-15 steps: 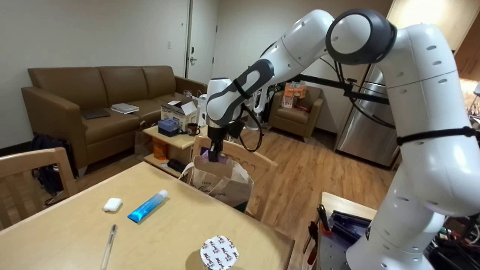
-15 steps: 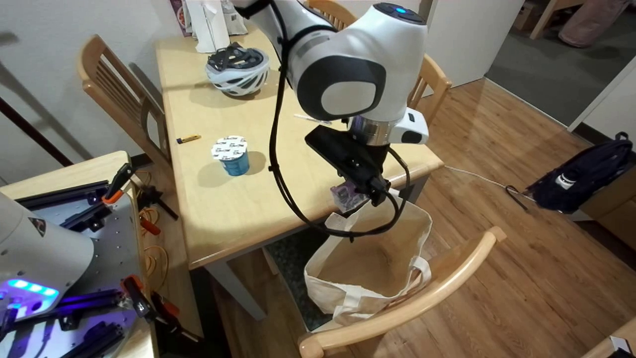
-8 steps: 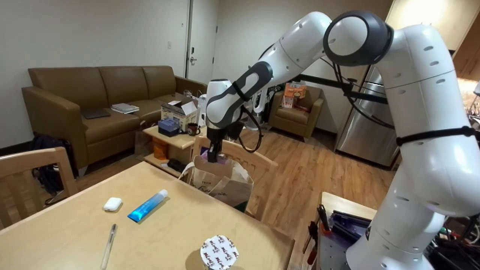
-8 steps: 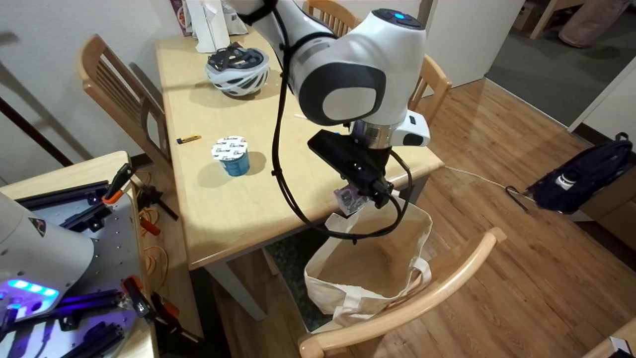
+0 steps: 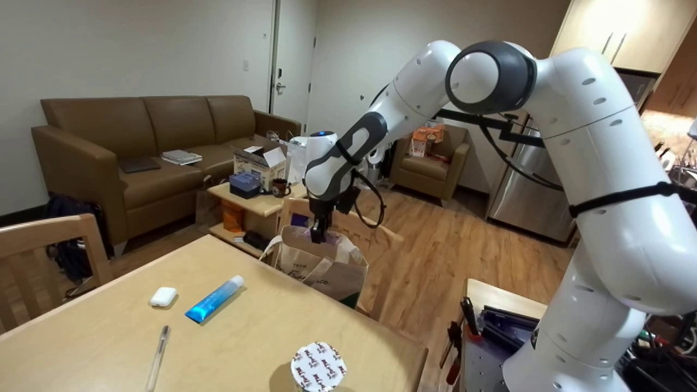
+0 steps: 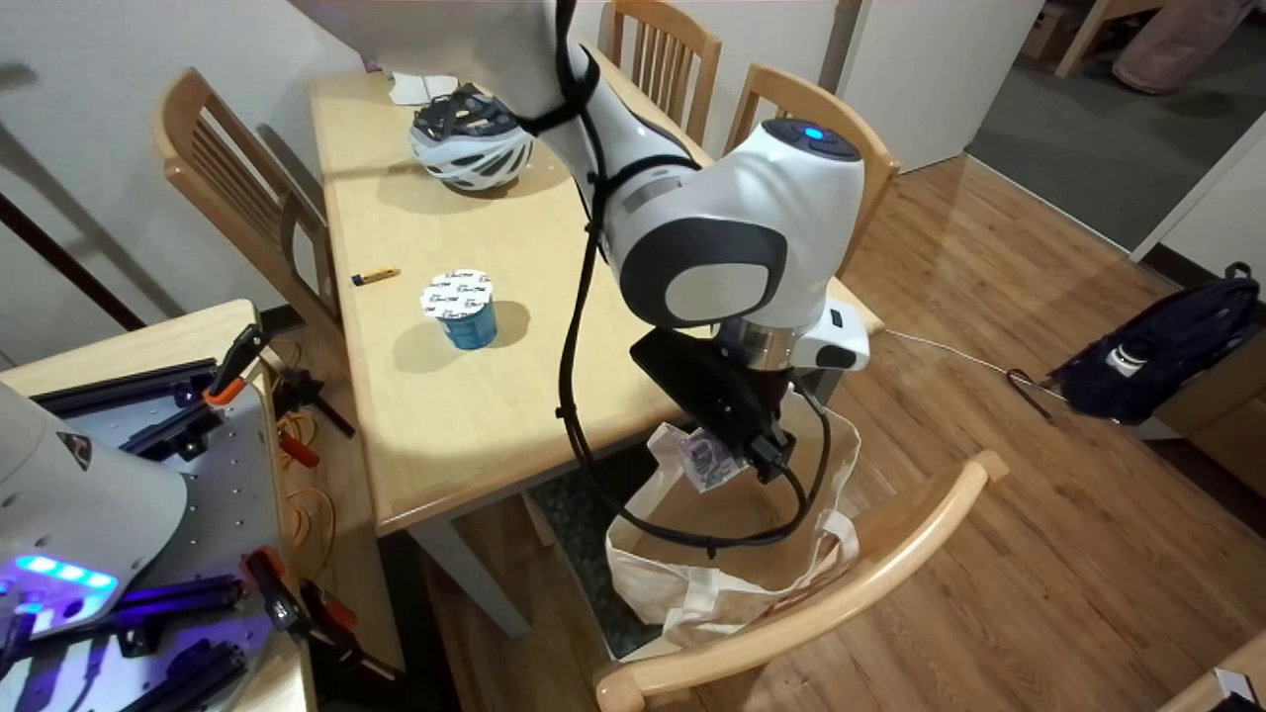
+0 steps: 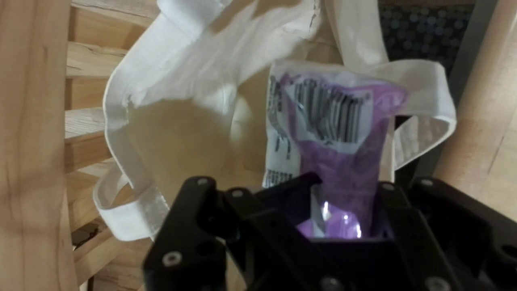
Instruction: Put the purple packet in the bag
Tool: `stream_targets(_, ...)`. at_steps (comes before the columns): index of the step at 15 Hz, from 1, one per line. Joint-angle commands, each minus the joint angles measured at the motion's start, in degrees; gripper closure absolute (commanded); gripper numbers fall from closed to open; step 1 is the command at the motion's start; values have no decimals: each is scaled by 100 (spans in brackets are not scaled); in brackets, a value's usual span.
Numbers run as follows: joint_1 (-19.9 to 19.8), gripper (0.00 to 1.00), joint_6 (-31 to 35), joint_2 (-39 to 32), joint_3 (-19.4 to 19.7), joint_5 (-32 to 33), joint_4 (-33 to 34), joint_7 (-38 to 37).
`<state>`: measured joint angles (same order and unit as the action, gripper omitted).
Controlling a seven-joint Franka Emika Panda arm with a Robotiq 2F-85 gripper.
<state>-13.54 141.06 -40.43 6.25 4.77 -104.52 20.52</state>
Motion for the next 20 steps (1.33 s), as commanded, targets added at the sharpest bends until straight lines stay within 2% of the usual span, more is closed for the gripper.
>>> stream_targets(1,3,100,-1,-383,71,126,255,-271)
stream_targets(6,3,100,73,-801,268,252,351,-407)
stream_targets(7,-13,90,110,-848,265,241,363,-388)
stream_targets(8,-27,74,164,-877,254,240,364,-340)
stream_targets(15,-50,31,553,-782,222,237,306,-264)
stream_targets(18,-53,10,486,-691,212,224,378,-251)
stream_targets(20,-19,2,409,-592,244,258,429,-258)
